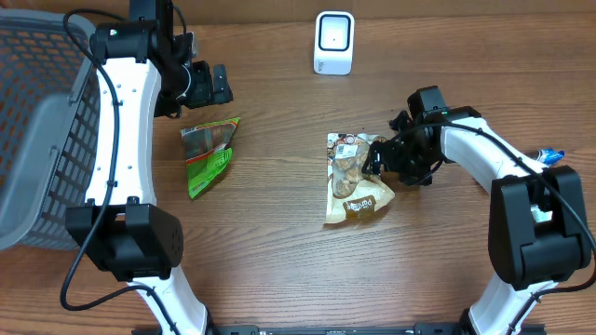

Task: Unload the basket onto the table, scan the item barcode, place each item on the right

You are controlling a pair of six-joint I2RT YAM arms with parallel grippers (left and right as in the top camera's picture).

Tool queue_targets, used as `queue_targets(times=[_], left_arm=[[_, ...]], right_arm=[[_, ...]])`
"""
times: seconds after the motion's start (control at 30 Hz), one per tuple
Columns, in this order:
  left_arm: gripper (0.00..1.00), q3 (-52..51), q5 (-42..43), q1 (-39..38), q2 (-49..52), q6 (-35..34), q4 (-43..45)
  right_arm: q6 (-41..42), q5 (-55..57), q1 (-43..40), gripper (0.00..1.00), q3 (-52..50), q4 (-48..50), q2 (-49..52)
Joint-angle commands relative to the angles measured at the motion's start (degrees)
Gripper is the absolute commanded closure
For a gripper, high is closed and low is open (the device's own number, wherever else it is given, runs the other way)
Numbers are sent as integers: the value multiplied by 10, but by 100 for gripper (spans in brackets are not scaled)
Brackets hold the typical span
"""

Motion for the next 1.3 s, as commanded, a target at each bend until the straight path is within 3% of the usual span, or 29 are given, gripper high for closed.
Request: queue_targets(times=[0.0, 0.17, 0.27, 0.37, 0.57, 0.73, 0.83, 0.93, 1.0, 1.03, 1.1, 1.27], left_arm=[[0, -2, 5, -4, 4, 5, 1], [0, -2, 5, -4, 4, 5, 1], [0, -2, 5, -4, 4, 5, 1], [0, -2, 5, -4, 4, 5, 1], [0, -2, 5, -4, 4, 5, 1], [0, -2, 5, -4, 4, 5, 1], [0, -2, 5, -4, 4, 5, 1], [0, -2, 5, -4, 4, 5, 1], [0, -2, 5, -4, 4, 5, 1], [0, -2, 5, -4, 4, 5, 1], [0, -2, 5, -4, 4, 5, 1], [0, -2, 5, -4, 4, 5, 1]], right_arm=[[11, -40, -4, 5, 18, -3, -5], [14, -61, -3, 4, 45, -23, -31], [74, -54, 8, 4, 38, -33, -33], [119, -23, 29, 2, 16, -19, -33], [130, -15, 84, 2, -25, 40, -32], [165, 90, 100, 11, -26, 18, -31], [192, 135, 100, 20, -40, 18, -31], [191, 137, 100, 36, -59, 39, -31], [189, 148, 99, 53, -66, 47, -31], [186, 158, 98, 59, -66, 49, -31], [146, 162, 94, 60, -64, 59, -32], [-89, 119, 92, 48, -25, 52, -32]])
